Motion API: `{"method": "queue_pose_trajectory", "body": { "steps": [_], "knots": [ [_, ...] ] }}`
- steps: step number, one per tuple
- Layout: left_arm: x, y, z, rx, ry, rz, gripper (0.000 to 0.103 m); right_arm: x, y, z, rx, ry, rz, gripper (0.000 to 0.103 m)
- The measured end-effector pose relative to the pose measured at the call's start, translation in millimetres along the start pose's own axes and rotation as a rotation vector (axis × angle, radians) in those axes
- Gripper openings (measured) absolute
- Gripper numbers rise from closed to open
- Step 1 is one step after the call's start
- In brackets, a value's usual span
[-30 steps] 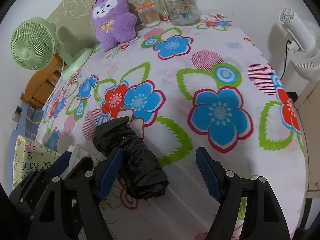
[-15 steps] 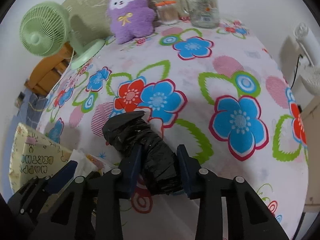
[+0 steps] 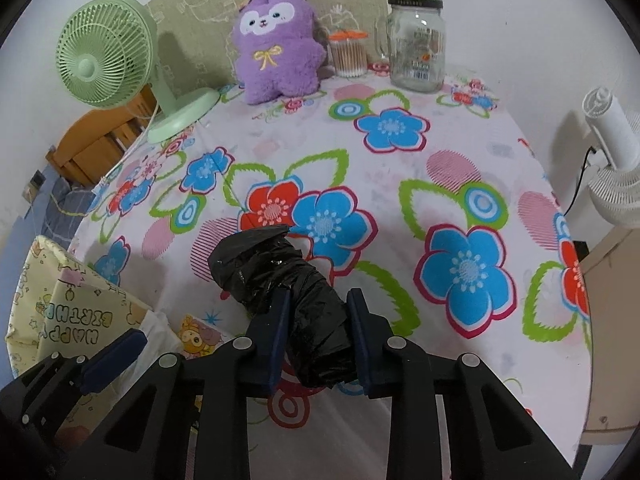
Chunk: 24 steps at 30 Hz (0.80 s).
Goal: Organize soft objects
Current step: 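Lift the white tissue item with the left gripper while the right lifts the black bundle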
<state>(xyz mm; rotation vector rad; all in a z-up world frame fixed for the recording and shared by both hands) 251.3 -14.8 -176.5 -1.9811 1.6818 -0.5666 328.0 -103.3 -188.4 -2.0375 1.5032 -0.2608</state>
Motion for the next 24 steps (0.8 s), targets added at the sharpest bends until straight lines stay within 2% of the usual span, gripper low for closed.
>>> {"method": "queue_pose_trajectory", "body": {
  "steps": [24],
  "knots": [
    [-12.5, -5.9, -56.8, 0.091, 0.048, -0.023, 0.032, -12.7, -9.2, -63.5, 0.128, -0.002, 0.005, 0.031]
  ]
}}
Point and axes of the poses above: each gripper's, at about its wrist camera, not at the fingertips, and z roughly the way its jaws point, x to its right, y to its underside, the point moved 6 cm from there along z, roughly the way its jaws point, and after that the axes turned 2 degrees about x, right-handed, at the moved point
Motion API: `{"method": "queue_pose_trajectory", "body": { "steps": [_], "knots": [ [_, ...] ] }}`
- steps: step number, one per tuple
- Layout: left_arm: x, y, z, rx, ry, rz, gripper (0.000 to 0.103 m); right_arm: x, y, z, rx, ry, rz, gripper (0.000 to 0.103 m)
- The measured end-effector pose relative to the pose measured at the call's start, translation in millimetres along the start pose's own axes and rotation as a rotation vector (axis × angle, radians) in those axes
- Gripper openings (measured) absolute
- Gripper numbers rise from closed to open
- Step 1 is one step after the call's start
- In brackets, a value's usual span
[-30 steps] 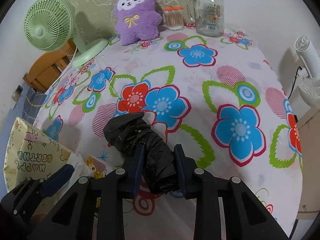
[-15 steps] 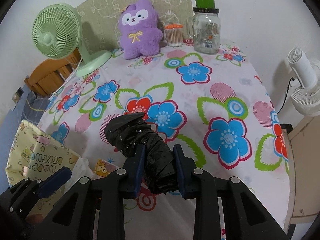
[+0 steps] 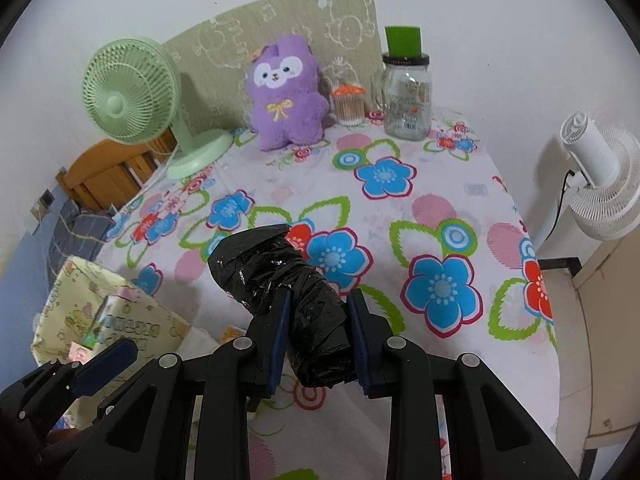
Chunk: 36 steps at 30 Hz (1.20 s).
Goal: Organize soft objects
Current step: 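Lift the white tissue item with the left gripper while the right lifts the black bundle, then lift the black plastic bundle with the right gripper while the left gripper grasps the white tissue pad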
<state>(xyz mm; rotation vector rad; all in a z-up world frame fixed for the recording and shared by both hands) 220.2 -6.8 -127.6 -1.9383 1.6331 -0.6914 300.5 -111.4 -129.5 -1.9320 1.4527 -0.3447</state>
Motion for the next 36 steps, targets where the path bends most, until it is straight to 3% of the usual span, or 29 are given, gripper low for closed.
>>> {"method": "queue_pose_trajectory", "body": {
  "steps": [11, 14, 16, 18, 23, 26, 32, 36],
  "knots": [
    [-14.8, -6.2, -33.2, 0.05, 0.008, -0.022, 0.034, -16.7, -2.7, -27.0, 0.046, -0.029, -0.004, 0.031],
    [-7.7, -2.1, -25.5, 0.032, 0.021, -0.013, 0.045, -11.1, 0.8, -27.7, 0.041, -0.026, 0.014, 0.031],
    [-2.2, 1.7, -17.0, 0.017, 0.012, 0.001, 0.059, -4.6, 3.5, -27.2, 0.035, -0.02, 0.027, 0.031],
    [5.9, 6.9, -3.5, -0.012, 0.014, 0.021, 0.086, 1.7, 5.5, -26.1, 0.03, -0.01, 0.036, 0.031],
    [20.7, 19.1, 27.4, -0.081, -0.012, 0.097, 0.097, 16.5, 6.8, -20.2, 0.024, 0.01, 0.052, 0.031],
    [25.0, 22.2, 40.6, -0.077, -0.078, 0.153, 0.099, 21.0, 5.9, -14.3, 0.02, 0.013, 0.057, 0.031],
    [22.0, 17.0, 44.1, -0.054, -0.11, 0.134, 0.09, 21.9, 5.7, -4.0, 0.009, 0.012, 0.055, 0.031],
    [31.9, 16.4, 42.0, -0.065, -0.053, 0.151, 0.088, 22.1, 4.9, -1.9, 0.01, 0.017, 0.056, 0.031]
  ]
}}
Point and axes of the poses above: each gripper's, at about its wrist camera, not at the fingertips, and z roughly the way its jaws point, x to its right, y to its underside, the point moved 6 cm from there along z, roughly the way its jaws point, and after that the axes turned 2 degrees about x, right-handed, at the moved point
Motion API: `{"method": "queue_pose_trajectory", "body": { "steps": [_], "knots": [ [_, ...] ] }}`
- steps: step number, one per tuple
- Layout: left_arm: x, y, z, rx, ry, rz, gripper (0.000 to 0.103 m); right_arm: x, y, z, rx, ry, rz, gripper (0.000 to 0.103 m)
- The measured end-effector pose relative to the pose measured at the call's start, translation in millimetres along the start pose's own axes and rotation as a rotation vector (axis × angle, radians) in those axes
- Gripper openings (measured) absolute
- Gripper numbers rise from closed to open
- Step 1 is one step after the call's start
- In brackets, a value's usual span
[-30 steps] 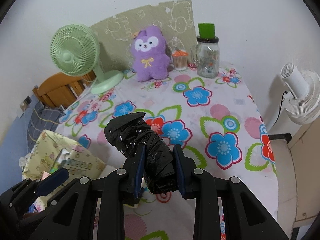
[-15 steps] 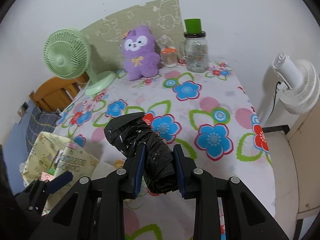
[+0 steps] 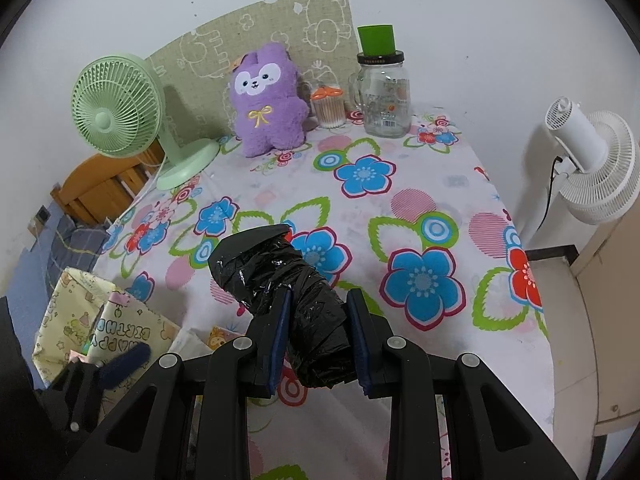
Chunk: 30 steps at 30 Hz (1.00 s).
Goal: Organize soft objects
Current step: 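Lift the black plastic bundle with the right gripper while the left gripper grasps the white tissue pad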
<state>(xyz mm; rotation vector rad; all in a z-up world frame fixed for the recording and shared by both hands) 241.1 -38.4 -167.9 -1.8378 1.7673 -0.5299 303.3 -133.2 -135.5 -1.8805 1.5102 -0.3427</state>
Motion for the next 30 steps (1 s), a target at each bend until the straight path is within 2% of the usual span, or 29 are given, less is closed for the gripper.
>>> {"method": "queue_pose_trajectory", "body": {
  "steps": [3, 8, 10, 11, 12, 13, 15, 18, 23, 30],
  "knots": [
    [12.6, 2.0, 5.3, -0.005, -0.007, 0.041, 0.087, 1.9, 0.4, 0.3, -0.002, 0.009, 0.002, 0.031],
    [11.7, 9.2, 23.5, -0.055, -0.026, 0.03, 0.086, 6.6, 1.0, -0.8, -0.004, 0.023, 0.004, 0.031],
    [6.8, 11.0, 28.4, -0.065, -0.034, 0.017, 0.079, 8.6, 0.8, -0.4, -0.004, 0.026, 0.008, 0.031],
    [3.7, 11.7, 30.9, -0.07, -0.039, 0.005, 0.068, 9.4, 0.9, 0.0, -0.004, 0.027, 0.01, 0.031],
    [0.0, 12.4, 32.4, -0.076, -0.041, -0.012, 0.061, 9.9, 1.2, 0.9, -0.006, 0.026, 0.012, 0.031],
    [-4.0, 13.3, 32.1, -0.077, -0.043, -0.025, 0.059, 10.3, 1.4, 1.8, -0.009, 0.025, 0.014, 0.031],
    [-9.3, 12.1, 30.9, -0.079, -0.017, -0.056, 0.046, 10.3, 2.0, 2.9, -0.012, 0.025, 0.016, 0.031],
    [-11.8, 9.1, 25.3, -0.068, 0.003, -0.07, 0.035, 9.6, 2.0, 4.4, -0.013, 0.025, 0.018, 0.031],
    [-16.4, 5.4, 9.7, -0.039, 0.027, -0.093, 0.023, 8.7, 2.1, 4.7, -0.013, 0.025, 0.017, 0.031],
    [-23.2, -2.6, -12.4, 0.006, 0.059, -0.116, 0.018, 3.4, 1.9, 3.6, -0.012, 0.018, 0.017, 0.031]
  ]
}}
Point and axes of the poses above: each gripper's, at about its wrist camera, not at the fingertips, and z roughly the way its jaws point, x to its right, y to its underside, the point moved 6 cm from there along z, roughly the way its jaws point, and after that the axes turned 2 degrees about x, right-handed, at the moved point
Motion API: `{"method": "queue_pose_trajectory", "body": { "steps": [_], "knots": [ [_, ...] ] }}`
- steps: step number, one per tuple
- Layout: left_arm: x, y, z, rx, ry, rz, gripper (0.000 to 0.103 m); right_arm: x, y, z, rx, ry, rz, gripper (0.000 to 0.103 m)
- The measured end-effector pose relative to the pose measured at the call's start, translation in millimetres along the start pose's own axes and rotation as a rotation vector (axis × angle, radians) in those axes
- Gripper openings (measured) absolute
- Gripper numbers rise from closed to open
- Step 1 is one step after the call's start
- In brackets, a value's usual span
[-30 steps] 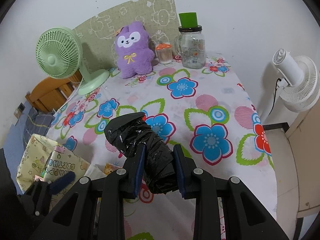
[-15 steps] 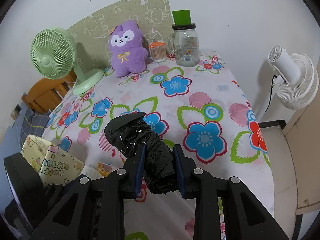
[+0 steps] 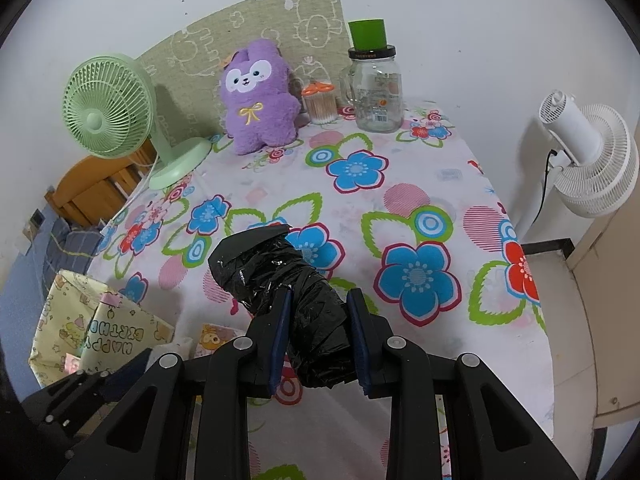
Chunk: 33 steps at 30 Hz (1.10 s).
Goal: Organize soft objects
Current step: 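Lift the black plastic bundle with the right gripper while the left gripper grasps the white tissue pad, then carry the black bundle over the yellow box and open the right gripper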
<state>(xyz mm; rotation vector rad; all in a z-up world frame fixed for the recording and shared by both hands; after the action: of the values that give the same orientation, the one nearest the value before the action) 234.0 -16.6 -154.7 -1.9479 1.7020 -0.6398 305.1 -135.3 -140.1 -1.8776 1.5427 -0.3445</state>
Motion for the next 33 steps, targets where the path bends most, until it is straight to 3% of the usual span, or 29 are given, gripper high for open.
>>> {"method": "queue_pose_trajectory", "body": {
  "steps": [22, 33],
  "knots": [
    [-30.7, -20.5, -81.7, 0.158, -0.013, -0.046, 0.018, -67.1, -12.7, -50.6, 0.085, -0.08, -0.088, 0.031],
    [-55.6, -13.5, -103.0, 0.184, -0.018, -0.082, 0.02, -98.4, -12.5, -59.7, 0.094, -0.134, -0.125, 0.031]
  ]
}}
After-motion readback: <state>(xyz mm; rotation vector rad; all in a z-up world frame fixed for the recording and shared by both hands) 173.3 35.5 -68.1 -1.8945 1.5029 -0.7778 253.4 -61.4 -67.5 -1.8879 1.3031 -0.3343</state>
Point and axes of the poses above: each gripper's, at about its wrist camera, not at the fingertips, and z roughly the way its jaws point, x to its right, y to its underside, the point moved 6 cm from there along z, roughly the way its jaws point, and after that the axes turned 2 degrees about x, right-handed, at the moved point
